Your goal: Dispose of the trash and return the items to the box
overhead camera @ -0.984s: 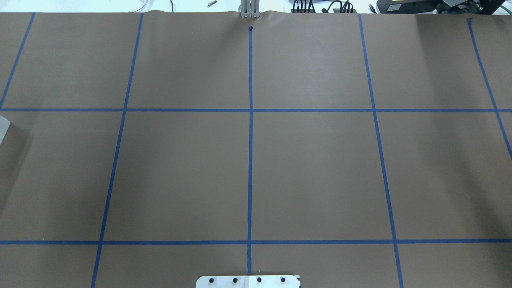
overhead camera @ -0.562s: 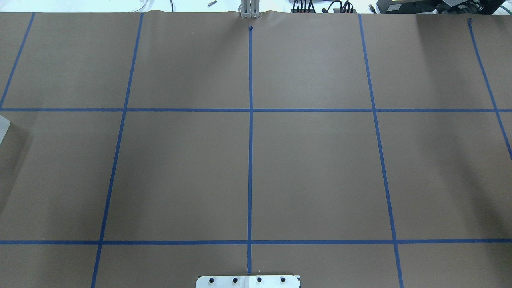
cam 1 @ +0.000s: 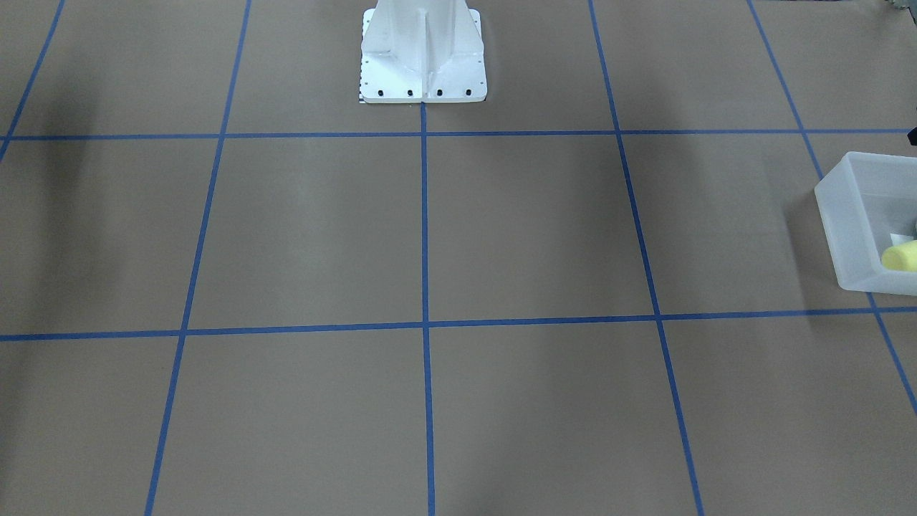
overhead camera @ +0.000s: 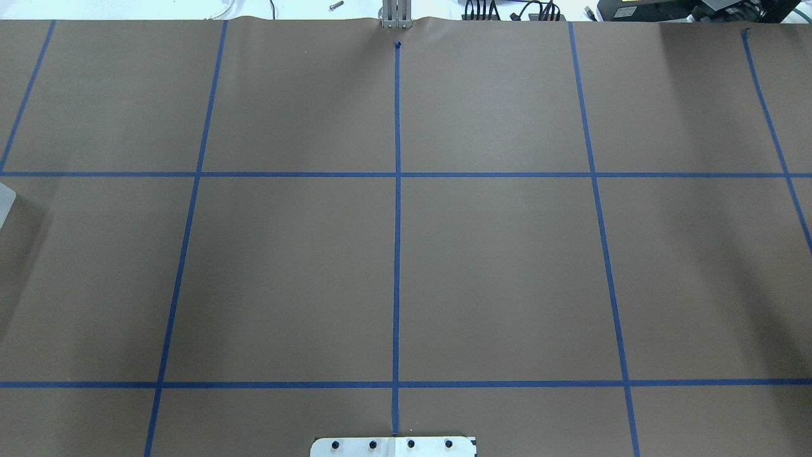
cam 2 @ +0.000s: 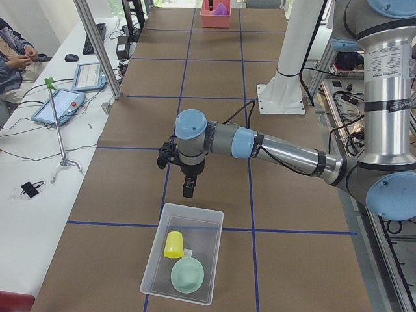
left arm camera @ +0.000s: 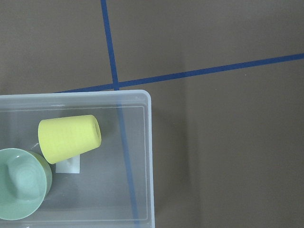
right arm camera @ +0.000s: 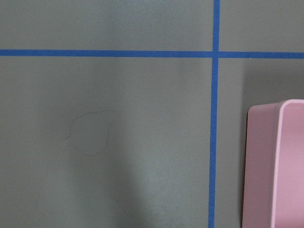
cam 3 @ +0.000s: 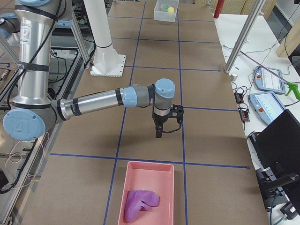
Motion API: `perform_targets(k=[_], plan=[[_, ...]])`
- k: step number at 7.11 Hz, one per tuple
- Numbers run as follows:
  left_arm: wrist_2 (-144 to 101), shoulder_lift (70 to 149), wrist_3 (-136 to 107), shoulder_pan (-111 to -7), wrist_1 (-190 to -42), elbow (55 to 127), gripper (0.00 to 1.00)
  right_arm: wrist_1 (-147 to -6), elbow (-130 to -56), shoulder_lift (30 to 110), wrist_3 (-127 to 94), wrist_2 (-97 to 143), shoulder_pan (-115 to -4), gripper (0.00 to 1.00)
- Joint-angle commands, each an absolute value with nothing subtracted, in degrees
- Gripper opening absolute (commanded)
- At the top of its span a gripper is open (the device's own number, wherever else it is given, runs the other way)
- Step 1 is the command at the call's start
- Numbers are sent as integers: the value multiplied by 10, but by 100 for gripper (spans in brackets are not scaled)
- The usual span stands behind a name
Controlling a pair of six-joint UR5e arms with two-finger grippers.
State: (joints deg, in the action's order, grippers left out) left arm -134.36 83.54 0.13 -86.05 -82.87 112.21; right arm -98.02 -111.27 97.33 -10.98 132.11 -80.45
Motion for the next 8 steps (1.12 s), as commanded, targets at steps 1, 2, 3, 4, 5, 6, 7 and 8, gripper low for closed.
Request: perform_targets(k=[1, 2, 3, 4, 5, 6, 7, 8], plan=[[-1344, 836, -3, -860, -832, 1122, 97, -981, -1105, 973, -90, 1321, -811, 100], [-1344, 837, -1, -860, -835, 1122, 98, -980, -1105, 973, -90, 1322, -811, 100], [-1344, 838, -3, -860, -834, 1112, 98, -980, -1104, 972, -90, 1322, -811, 100], [-1344, 838, -4, -860, -835, 1113, 98, -980, -1105, 972, -90, 1322, -811, 100], [-1344, 838, -4, -860, -834, 1113, 98, -981, -1107, 972, -90, 1322, -813, 100], [-1345, 838, -4, -860, -834, 1112, 98, -981, -1106, 972, -90, 1322, -814, 100], [-1345, 838, -4, -860, -834, 1114, 98, -981, -1106, 973, -90, 1323, -814, 100], [-1345, 838, -4, -860, -834, 1115, 98, -980, -1105, 972, -89, 1322, -814, 100]])
